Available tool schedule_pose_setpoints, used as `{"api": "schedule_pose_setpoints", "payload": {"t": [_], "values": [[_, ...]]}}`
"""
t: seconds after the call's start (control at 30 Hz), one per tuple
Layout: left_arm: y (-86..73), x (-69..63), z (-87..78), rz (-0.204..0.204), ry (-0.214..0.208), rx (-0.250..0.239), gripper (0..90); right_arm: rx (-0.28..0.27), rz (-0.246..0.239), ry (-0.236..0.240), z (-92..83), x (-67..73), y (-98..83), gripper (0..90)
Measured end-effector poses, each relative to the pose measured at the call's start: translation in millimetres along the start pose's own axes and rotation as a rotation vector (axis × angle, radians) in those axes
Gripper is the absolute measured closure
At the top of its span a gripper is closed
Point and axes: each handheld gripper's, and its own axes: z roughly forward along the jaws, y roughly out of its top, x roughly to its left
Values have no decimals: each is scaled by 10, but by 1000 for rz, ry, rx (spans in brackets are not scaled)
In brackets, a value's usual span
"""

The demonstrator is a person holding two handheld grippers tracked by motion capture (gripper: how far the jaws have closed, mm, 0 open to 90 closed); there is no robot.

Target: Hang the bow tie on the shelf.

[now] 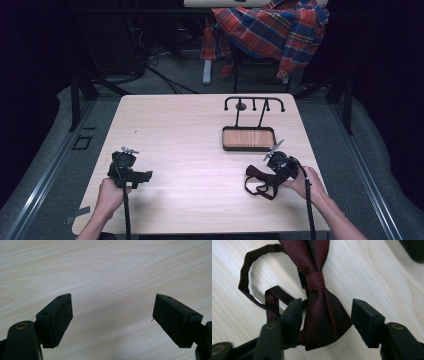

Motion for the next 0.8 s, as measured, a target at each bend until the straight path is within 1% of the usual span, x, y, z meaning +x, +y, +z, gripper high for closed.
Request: {"api": "schedule_pose_setpoints", "payload": {"t": [0.03, 0.07, 0.1, 0.13, 0.17, 0.2, 0.23, 0.27, 0.33, 0.37, 0.43, 0.47, 0.5, 0.53, 0.57, 0.63, 0.67, 0.7, 0.73, 0.77, 0.8], "values": [[-3, 0, -5, 0, 0, 1, 163, 3, -2, 3, 13, 10, 1, 461], [-6, -1, -7, -1, -1, 1, 163, 19, -13, 10, 22, 14, 6, 466], [-7, 0, -8, 1, 0, 2, 163, 9, -5, 5, 38, 29, 3, 480], [-10, 1, -8, 0, 1, 3, 162, 20, -14, -1, 29, 27, 14, 512], [-10, 1, -8, 0, 1, 3, 163, 20, -14, -1, 29, 27, 14, 512], [-15, 5, -7, -3, 1, 5, 163, 18, -15, 1, 28, 28, 21, 531], [-20, 22, -13, -5, 0, 3, 163, 18, -6, 1, 36, 41, 29, 555], [-20, 22, -13, -5, 0, 3, 162, 18, -6, 1, 36, 41, 29, 555], [-23, 34, -13, -18, 0, 0, 163, 24, -8, -3, 37, 53, 31, 567], [-17, 40, -8, -19, 0, -1, 163, 33, -12, -7, 35, 53, 27, 572], [-13, 34, -5, -18, 0, -2, 164, 33, -10, 1, 39, 53, 17, 578], [-1, 18, 0, -10, -1, -1, 163, 46, -20, 0, 32, 46, 15, 590], [3, 12, 4, -7, 0, -2, 162, 28, -5, 7, 47, 58, 2, 599], [3, 12, 4, -7, 0, -2, 162, 28, -5, 7, 47, 58, 2, 599], [7, -1, 16, -5, -3, 5, 163, 50, -27, -15, 40, 59, 3, 652], [6, 0, 20, -1, -3, 10, 163, 54, -24, -14, 49, 68, 3, 665], [-2, 7, 18, -4, -4, 10, 164, 74, -40, -35, 68, 88, 11, 713], [-2, 7, 18, -4, -4, 10, 164, 74, -40, -35, 68, 88, 11, 713], [-10, 20, 6, -9, -2, 6, 164, 69, -33, -36, 70, 93, 18, 746], [-10, 20, 6, -9, -2, 6, 164, 69, -33, -36, 70, 93, 18, 746], [-12, 25, 0, -5, -1, 7, 164, 72, -34, -54, 61, 92, 18, 752]]}}
